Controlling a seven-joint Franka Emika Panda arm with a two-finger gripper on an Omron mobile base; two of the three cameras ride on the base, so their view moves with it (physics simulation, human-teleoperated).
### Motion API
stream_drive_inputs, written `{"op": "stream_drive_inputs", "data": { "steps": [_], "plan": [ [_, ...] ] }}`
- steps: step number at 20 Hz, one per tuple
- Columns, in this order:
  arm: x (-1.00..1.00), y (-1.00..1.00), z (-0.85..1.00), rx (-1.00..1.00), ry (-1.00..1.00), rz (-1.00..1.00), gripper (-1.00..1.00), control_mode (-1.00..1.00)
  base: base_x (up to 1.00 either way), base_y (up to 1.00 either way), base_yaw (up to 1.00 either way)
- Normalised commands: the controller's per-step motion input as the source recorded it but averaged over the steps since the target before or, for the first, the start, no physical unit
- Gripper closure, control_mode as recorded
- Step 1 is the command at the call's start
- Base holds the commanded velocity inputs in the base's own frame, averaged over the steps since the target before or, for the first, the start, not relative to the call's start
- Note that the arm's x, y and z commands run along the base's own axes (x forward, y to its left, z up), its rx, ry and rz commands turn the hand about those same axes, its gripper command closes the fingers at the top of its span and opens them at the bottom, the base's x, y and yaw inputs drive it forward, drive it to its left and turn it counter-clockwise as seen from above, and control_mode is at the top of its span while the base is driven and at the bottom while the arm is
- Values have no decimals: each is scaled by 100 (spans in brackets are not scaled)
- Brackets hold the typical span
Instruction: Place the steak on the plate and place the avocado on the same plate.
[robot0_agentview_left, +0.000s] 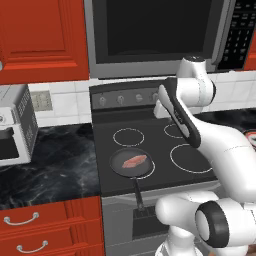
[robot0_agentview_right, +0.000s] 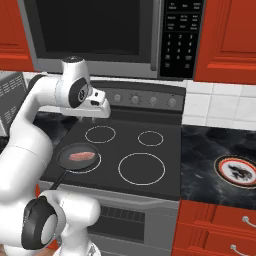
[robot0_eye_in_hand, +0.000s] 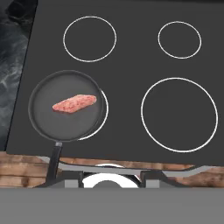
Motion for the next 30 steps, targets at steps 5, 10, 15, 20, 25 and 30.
{"op": "stream_drive_inputs", "data": {
  "steps": [5,10,15,20,25,30],
  "plan": [
    [-16,23,-10,0,2,4,-100,-100,0,0,0],
    [-33,62,-32,0,6,2,-100,-100,0,0,0],
    [-2,65,-22,0,1,0,-100,-100,0,0,0],
    [13,14,-10,0,0,-5,-100,-100,0,0,0],
    [56,-4,-34,4,5,-35,-100,-100,0,0,0],
    [47,-21,-60,22,9,-52,-100,-100,0,0,0]
  ]
}}
